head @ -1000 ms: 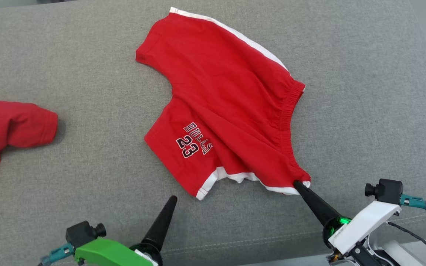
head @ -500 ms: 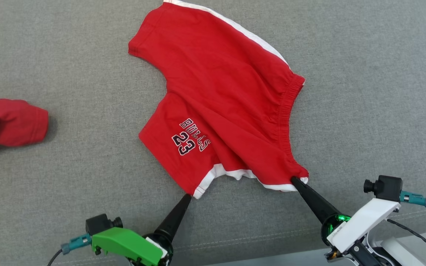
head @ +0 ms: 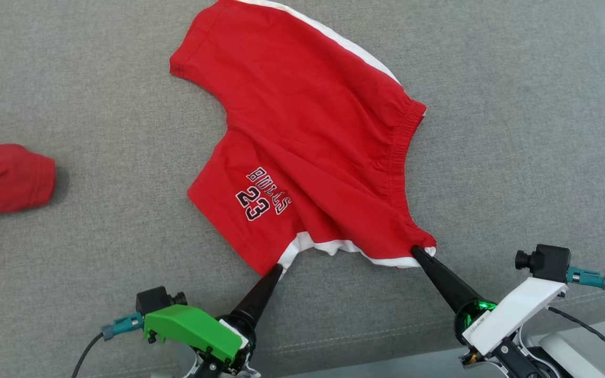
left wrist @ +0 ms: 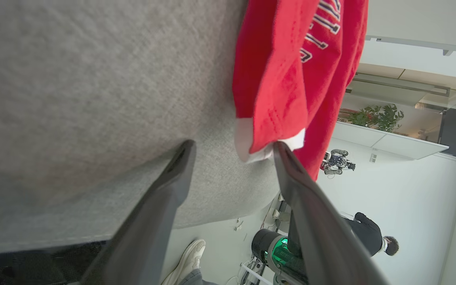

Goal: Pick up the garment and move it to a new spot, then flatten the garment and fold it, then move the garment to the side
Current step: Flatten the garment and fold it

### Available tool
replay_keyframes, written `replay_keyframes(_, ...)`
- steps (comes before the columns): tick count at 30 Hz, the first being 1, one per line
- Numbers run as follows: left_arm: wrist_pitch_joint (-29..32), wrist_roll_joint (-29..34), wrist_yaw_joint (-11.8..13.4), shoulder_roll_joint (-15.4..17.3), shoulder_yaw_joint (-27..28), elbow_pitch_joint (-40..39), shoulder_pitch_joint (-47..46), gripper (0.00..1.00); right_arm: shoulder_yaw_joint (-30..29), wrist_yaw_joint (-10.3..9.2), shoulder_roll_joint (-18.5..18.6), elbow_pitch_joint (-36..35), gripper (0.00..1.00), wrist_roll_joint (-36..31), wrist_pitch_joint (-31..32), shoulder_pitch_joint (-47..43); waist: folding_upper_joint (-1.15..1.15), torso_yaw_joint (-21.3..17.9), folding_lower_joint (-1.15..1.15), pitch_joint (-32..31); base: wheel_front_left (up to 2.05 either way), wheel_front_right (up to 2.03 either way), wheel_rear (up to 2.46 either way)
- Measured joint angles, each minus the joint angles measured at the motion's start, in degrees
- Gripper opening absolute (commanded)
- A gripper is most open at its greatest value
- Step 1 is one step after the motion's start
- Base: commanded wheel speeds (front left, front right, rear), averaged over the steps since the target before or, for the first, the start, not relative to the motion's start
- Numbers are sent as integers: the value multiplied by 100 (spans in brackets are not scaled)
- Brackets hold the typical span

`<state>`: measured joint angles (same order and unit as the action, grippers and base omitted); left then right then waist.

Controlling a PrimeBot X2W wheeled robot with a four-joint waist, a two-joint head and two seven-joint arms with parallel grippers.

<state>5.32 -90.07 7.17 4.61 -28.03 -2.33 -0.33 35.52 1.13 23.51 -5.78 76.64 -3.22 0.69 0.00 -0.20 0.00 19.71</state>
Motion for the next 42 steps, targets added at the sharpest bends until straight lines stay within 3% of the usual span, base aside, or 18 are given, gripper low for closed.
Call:
replay_keyframes(12, -29, -45, 0, -79, -21, 216, -358, 100, 0, 0, -25, -1, 0, -5, -1, 39, 0, -48, 0, 29, 0, 0, 0)
replay_keyframes(13, -34, -48, 0, -92, -22, 230, -361, 91, 0, 0, -27, 0, 0, -5, -1, 41, 0, -50, 0, 26, 0, 0, 0)
replay_keyframes(15, -45, -51, -1, -103, -26, 276, -404, 47, 0, 0, -33, 4, 0, -5, -1, 41, 0, -52, 0, 17, 0, 0, 0)
replay_keyframes(16, -97, -51, -2, -115, -23, 304, -438, 38, 1, 0, -37, 8, 0, -5, -1, 42, 0, -53, 0, 12, 0, 0, 0)
replay_keyframes(17, -121, -51, -2, -125, -23, 336, -474, 38, 1, 1, -43, 12, 0, -5, -1, 42, 0, -54, 0, 6, 0, 0, 0)
replay_keyframes(19, -144, -51, -5, -129, -25, 377, -516, 0, 3, 1, -53, 25, 0, -5, -1, 42, 0, -55, 0, -6, 0, 0, 0)
replay_keyframes(29, -318, -149, -258, -68, 216, 233, -535, 0, 55, 11, -66, 90, 0, -5, 0, 40, 0, -64, 0, -151, 0, 0, 0)
replay_keyframes(38, 207, 315, -368, 1165, 4, -448, -276, 0, 85, 36, -27, 75, 0, -3, 0, -32, 0, 62, 0, -352, 0, 0, 0)
replay_keyframes(42, 426, 364, -368, 1532, -37, -777, -62, 0, 103, 66, 5, 22, 0, 3, 23, -39, 0, 139, 0, -449, 0, 0, 0)
